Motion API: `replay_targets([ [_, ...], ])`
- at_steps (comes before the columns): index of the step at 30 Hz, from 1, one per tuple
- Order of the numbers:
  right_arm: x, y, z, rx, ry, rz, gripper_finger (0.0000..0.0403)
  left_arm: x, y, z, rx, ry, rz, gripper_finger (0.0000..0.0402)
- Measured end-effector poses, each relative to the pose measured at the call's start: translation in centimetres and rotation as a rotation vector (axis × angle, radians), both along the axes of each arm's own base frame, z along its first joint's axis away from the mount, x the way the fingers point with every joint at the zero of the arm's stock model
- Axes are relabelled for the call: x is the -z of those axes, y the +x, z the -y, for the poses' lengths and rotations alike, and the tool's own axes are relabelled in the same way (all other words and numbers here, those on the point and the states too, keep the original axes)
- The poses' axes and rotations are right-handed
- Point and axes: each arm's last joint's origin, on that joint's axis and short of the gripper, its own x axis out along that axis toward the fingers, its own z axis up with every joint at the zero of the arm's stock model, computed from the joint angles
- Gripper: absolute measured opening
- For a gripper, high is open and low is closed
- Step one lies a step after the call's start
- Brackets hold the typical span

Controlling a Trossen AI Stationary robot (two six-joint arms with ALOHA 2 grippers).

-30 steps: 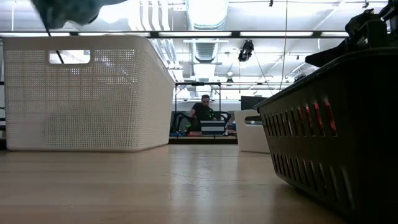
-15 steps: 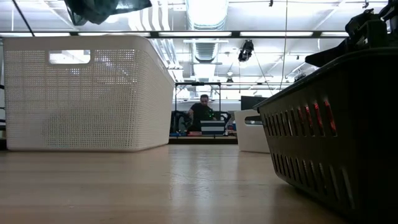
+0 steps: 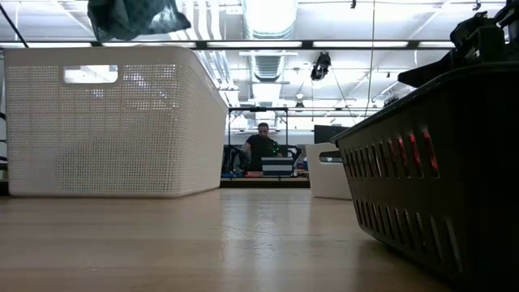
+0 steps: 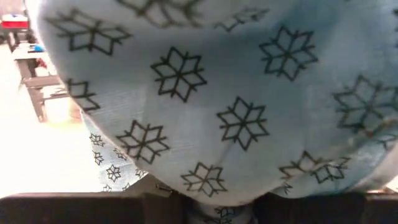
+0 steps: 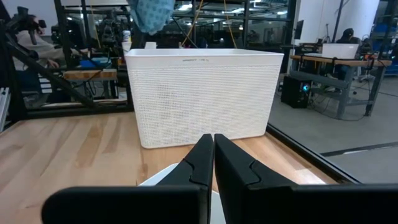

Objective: Pick & place medical supplies in basket/bin
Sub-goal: Put the blue patient gown into the large white bin

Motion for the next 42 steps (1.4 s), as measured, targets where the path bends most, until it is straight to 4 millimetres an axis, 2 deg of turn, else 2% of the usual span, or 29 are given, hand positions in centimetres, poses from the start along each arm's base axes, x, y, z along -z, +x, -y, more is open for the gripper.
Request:
replay_targets([
  [4,0.0,0.0,0.0,0.0,0.0,0.0,0.0011,0.2,0.5,-1.3,-0.045,-0.042,-0.024,0.0129],
  [8,0.0,0.0,0.0,0.0,0.0,0.0,0.0011,0.6,0.8,-3.6,-0.114,-0.113,-0.08,0.0129],
  [17,0.0,0.0,0.0,0.0,0.0,0.0,0.0011,1.9,0.1,-11.0,-0.314,-0.456,-0.122,0.0129],
  [22,0.0,0.0,0.0,0.0,0.0,0.0,0.0011,2.6,-0.5,-15.2,-0.261,-0.693,-0.138,0.0129],
  [25,0.0,0.0,0.0,0.0,0.0,0.0,0.0011,3.8,-0.3,-17.0,-0.259,-0.806,-0.19,0.0129],
  [34,0.0,0.0,0.0,0.0,0.0,0.0,0.0011,7.6,1.4,-19.1,-0.35,-1.09,-0.457,0.0129],
  [42,0.0,0.0,0.0,0.0,0.0,-0.001,0.0011,10.5,2.3,-20.0,-0.43,-1.207,-0.542,0.0129],
])
